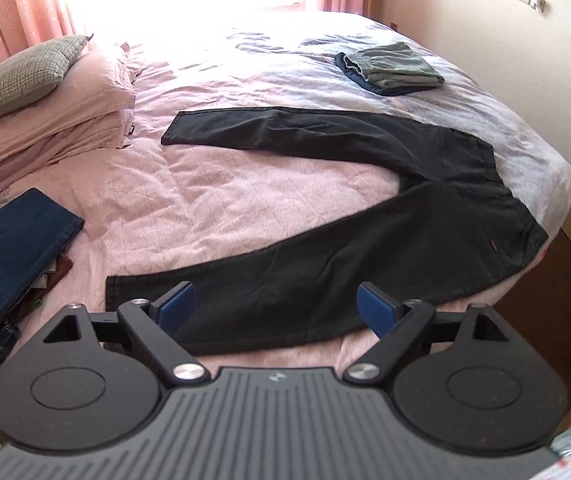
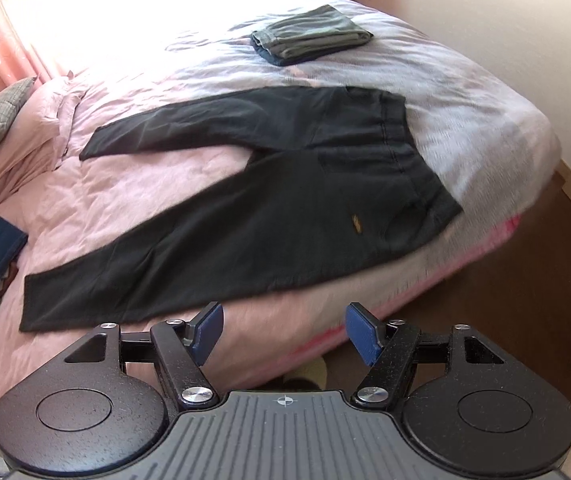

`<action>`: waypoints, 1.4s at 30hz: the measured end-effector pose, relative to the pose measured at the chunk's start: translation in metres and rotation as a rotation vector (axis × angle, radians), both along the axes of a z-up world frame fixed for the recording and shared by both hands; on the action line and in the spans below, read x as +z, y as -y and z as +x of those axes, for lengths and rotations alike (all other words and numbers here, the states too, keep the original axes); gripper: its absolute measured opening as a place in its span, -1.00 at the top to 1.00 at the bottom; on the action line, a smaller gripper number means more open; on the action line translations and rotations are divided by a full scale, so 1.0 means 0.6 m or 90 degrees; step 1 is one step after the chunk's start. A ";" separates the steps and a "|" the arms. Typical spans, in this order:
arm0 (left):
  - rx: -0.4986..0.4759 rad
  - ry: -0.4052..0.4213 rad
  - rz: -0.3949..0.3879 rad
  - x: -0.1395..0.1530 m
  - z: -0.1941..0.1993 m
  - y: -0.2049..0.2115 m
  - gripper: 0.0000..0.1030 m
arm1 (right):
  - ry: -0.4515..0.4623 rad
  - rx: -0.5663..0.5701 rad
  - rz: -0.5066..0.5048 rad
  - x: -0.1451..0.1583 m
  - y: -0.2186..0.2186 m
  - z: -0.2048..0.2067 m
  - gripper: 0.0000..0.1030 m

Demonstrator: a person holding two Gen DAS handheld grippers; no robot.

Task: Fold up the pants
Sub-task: 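Move both grippers toward the flat black sweatpants, then grasp the waistband with the right gripper while the left gripper grasps a leg end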

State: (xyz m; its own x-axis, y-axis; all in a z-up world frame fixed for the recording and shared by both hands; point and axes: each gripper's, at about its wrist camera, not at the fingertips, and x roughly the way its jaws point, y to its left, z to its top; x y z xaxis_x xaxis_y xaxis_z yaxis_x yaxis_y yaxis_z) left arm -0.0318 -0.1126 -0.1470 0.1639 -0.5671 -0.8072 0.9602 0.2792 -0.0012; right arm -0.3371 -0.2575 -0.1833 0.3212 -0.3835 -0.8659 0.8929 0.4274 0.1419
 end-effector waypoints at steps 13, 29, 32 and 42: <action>-0.068 0.050 0.038 -0.147 0.040 0.371 -0.50 | -0.023 0.099 0.006 -0.125 0.373 0.054 -0.25; -0.365 0.127 -0.045 -0.347 0.169 0.839 -0.11 | -0.009 0.220 -0.077 -0.317 0.773 0.177 -0.24; -0.409 0.142 -0.035 -0.381 0.199 0.896 -0.11 | -0.007 0.252 -0.093 -0.341 0.823 0.208 -0.24; -0.537 0.130 0.069 -0.472 0.282 0.959 -0.12 | 0.007 0.358 -0.017 -0.407 0.908 0.253 -0.24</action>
State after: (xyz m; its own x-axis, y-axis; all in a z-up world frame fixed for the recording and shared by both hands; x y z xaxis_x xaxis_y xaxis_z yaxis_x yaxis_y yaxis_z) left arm 0.1371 -0.6877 -0.4299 -0.1282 -0.4857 -0.8647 0.8247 -0.5365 0.1790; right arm -0.1855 -0.8021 -0.4274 0.4918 -0.1723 -0.8535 0.5253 0.8405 0.1330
